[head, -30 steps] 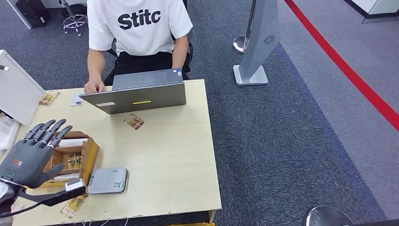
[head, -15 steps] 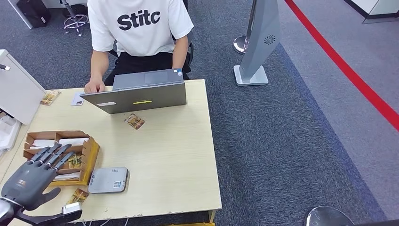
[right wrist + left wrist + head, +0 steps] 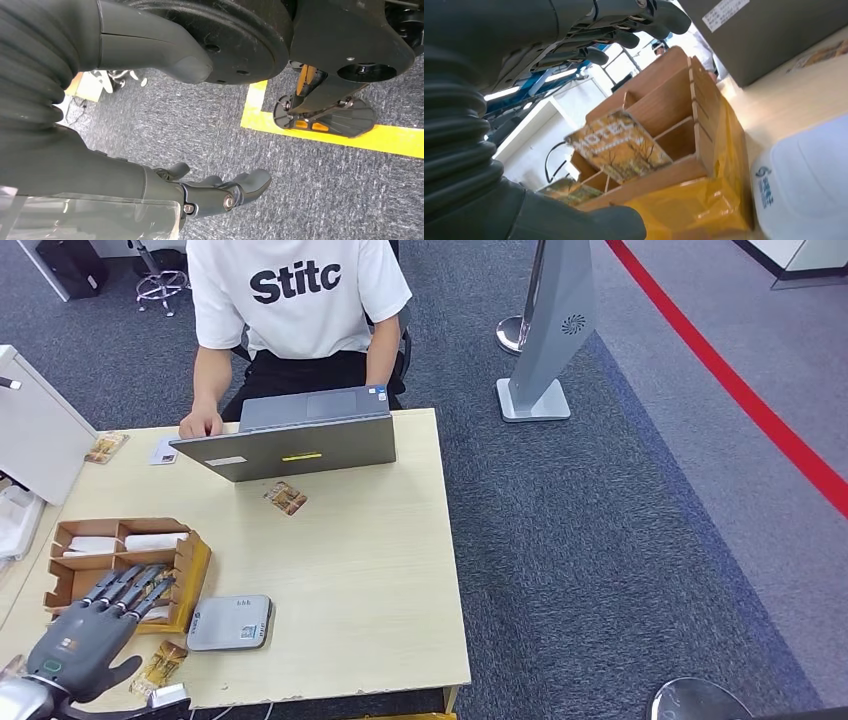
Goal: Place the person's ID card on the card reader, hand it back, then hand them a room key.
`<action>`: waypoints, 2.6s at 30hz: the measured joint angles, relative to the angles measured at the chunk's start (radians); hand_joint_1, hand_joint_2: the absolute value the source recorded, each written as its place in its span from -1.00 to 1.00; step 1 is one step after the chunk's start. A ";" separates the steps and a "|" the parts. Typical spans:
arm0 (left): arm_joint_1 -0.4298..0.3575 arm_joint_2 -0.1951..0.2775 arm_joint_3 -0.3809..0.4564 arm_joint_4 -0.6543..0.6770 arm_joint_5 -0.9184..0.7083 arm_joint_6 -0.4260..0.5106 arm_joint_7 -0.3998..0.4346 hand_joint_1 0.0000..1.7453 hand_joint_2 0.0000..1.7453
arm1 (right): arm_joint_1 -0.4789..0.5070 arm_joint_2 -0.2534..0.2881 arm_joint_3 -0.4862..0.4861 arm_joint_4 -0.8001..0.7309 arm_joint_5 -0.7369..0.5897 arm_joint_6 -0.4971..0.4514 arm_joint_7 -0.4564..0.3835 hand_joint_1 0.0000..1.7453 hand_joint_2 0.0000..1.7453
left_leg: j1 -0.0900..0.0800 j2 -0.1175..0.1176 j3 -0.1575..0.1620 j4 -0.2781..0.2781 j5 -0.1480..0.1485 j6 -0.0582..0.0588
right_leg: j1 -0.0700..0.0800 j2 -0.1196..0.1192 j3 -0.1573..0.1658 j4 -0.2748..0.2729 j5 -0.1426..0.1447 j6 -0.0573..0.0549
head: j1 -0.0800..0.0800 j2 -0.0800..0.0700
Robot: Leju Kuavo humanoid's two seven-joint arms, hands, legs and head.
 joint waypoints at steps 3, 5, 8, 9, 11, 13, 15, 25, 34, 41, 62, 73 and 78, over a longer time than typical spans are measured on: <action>0.006 0.000 0.000 0.012 0.000 0.002 0.006 -1.00 1.00 | 0.000 0.000 0.000 0.000 0.004 0.001 -0.001 -1.00 1.00 | 0.000 0.000 0.000 0.000 0.000 0.000 | 0.000 0.000 0.000 0.000 0.000 0.000 | 0.000 0.000; 0.010 0.000 0.002 0.016 0.000 0.005 0.009 -1.00 1.00 | 0.000 0.000 0.000 0.000 0.004 0.001 -0.001 -1.00 1.00 | 0.000 0.000 0.000 0.000 0.000 0.000 | 0.000 0.000 0.000 0.000 0.000 0.000 | 0.000 0.000; 0.018 0.001 0.009 0.017 0.001 0.009 0.015 -1.00 1.00 | 0.000 0.000 0.000 0.000 0.004 0.001 -0.001 -1.00 1.00 | 0.000 0.000 0.000 0.000 0.000 0.000 | 0.000 0.000 0.000 0.000 0.000 0.000 | 0.000 0.000; 0.021 0.001 0.013 0.017 0.001 0.011 0.017 -1.00 1.00 | 0.000 0.000 0.000 0.000 0.004 0.001 -0.002 -1.00 1.00 | 0.000 0.000 0.000 0.000 0.000 0.000 | 0.000 0.000 0.000 0.000 0.000 0.000 | 0.000 0.000; 0.026 0.000 0.026 0.017 0.001 0.016 0.024 -1.00 1.00 | 0.000 -0.001 0.000 0.000 0.004 0.001 -0.002 -1.00 1.00 | 0.000 0.000 0.000 0.000 0.000 0.000 | 0.000 0.000 0.000 0.000 0.000 0.000 | 0.000 0.000; 0.029 -0.004 0.039 0.017 -0.006 0.026 0.035 -1.00 1.00 | 0.000 -0.001 0.000 0.000 0.004 0.001 -0.004 -1.00 1.00 | 0.000 0.000 0.000 0.000 0.000 0.000 | 0.000 0.000 0.000 0.000 0.000 0.000 | 0.000 0.000; 0.029 -0.015 0.052 0.017 -0.020 0.039 0.045 -1.00 1.00 | 0.000 -0.001 0.000 0.000 0.004 0.001 -0.004 -1.00 1.00 | 0.000 0.000 0.000 0.000 0.000 0.000 | 0.000 0.000 0.000 0.000 0.000 0.000 | 0.000 0.000; 0.026 -0.068 0.082 0.044 -0.053 0.053 0.068 -1.00 1.00 | 0.000 -0.001 0.000 0.000 0.004 0.000 -0.004 -1.00 1.00 | 0.000 0.000 0.000 0.000 0.000 0.000 | 0.000 0.000 0.000 0.000 0.000 0.000 | 0.000 0.000; 0.018 -0.102 0.095 0.083 -0.065 0.051 0.068 -1.00 1.00 | 0.000 -0.001 0.000 0.000 0.006 -0.001 -0.004 -1.00 1.00 | 0.000 0.000 0.000 0.000 0.000 0.000 | 0.000 0.000 0.000 0.000 0.000 0.000 | 0.000 0.000; -0.003 -0.132 0.096 0.116 -0.081 0.052 0.069 -1.00 1.00 | -0.001 -0.001 0.000 0.000 0.006 -0.004 -0.004 -1.00 1.00 | 0.000 -0.001 0.000 0.000 0.000 0.000 | 0.000 0.000 0.000 0.000 0.000 0.000 | 0.000 0.000; -0.032 -0.209 0.118 0.129 -0.111 0.099 0.089 0.91 1.00 | -0.001 0.000 0.000 0.000 0.006 -0.012 -0.004 -1.00 1.00 | 0.000 0.000 0.000 0.000 0.000 0.000 | 0.000 0.000 0.000 0.000 0.000 0.000 | 0.000 0.000; -0.032 -0.213 0.124 0.129 -0.108 0.076 0.089 1.00 1.00 | -0.001 0.000 0.000 0.000 0.007 -0.015 -0.004 -1.00 1.00 | 0.000 0.000 0.000 0.000 0.000 0.000 | 0.000 0.000 0.000 0.000 0.000 0.000 | 0.000 0.000; -0.036 -0.213 0.124 0.129 -0.108 0.074 0.089 1.00 1.00 | -0.001 0.000 0.000 0.000 0.007 -0.015 -0.003 -1.00 1.00 | 0.000 0.000 0.000 0.000 0.000 0.000 | 0.000 0.000 0.000 0.000 0.000 0.000 | 0.000 0.000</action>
